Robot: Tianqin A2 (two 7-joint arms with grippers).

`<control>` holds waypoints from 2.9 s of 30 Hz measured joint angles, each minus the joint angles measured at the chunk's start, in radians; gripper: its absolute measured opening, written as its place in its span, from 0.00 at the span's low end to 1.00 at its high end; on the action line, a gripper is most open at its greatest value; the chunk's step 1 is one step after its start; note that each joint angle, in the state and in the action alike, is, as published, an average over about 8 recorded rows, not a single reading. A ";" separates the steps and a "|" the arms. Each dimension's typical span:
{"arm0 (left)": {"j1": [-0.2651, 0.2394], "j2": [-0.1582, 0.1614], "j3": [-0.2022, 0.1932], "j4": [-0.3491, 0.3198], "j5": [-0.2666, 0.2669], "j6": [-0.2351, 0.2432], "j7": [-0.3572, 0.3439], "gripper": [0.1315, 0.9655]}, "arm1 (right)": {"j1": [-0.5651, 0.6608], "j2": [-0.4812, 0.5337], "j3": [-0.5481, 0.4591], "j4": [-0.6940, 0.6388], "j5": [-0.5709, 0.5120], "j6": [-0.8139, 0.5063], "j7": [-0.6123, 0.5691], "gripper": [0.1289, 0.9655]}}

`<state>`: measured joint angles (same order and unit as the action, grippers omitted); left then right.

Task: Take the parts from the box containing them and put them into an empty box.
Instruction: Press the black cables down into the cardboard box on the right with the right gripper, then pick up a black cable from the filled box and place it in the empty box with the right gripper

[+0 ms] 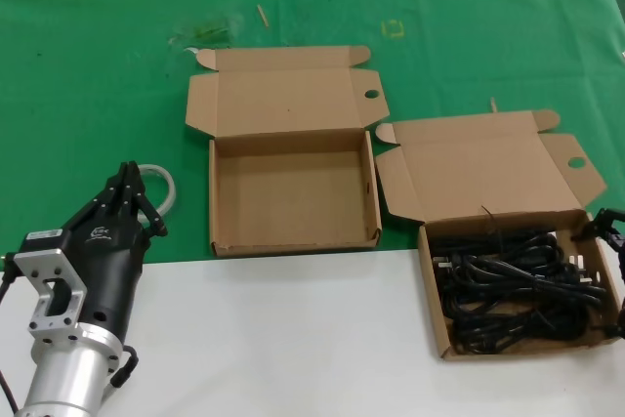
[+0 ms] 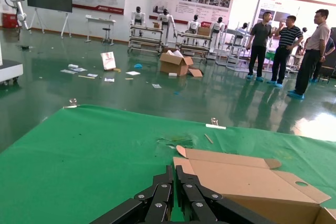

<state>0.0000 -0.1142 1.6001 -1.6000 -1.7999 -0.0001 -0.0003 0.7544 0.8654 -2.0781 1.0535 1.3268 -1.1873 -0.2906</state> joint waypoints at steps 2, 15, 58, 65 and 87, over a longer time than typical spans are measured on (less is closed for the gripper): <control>0.000 0.000 0.000 0.000 0.000 0.000 0.000 0.03 | 0.000 -0.002 0.000 -0.002 -0.001 0.002 -0.001 0.84; 0.000 0.000 0.000 0.000 0.000 0.000 0.000 0.03 | 0.003 -0.016 -0.003 -0.015 -0.009 0.014 -0.008 0.64; 0.000 0.000 0.000 0.000 0.000 0.000 0.000 0.03 | 0.066 0.000 0.008 0.060 0.004 -0.053 0.029 0.21; 0.000 0.000 0.000 0.000 0.000 0.000 0.000 0.03 | 0.076 -0.020 0.016 0.092 0.001 -0.025 0.059 0.21; 0.000 0.000 0.000 0.000 0.000 0.000 0.000 0.03 | 0.135 -0.197 -0.044 0.116 -0.079 0.083 0.097 0.21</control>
<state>0.0000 -0.1142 1.6001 -1.6000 -1.7997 -0.0001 -0.0004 0.8891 0.6686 -2.1224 1.1695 1.2479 -1.1042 -0.1936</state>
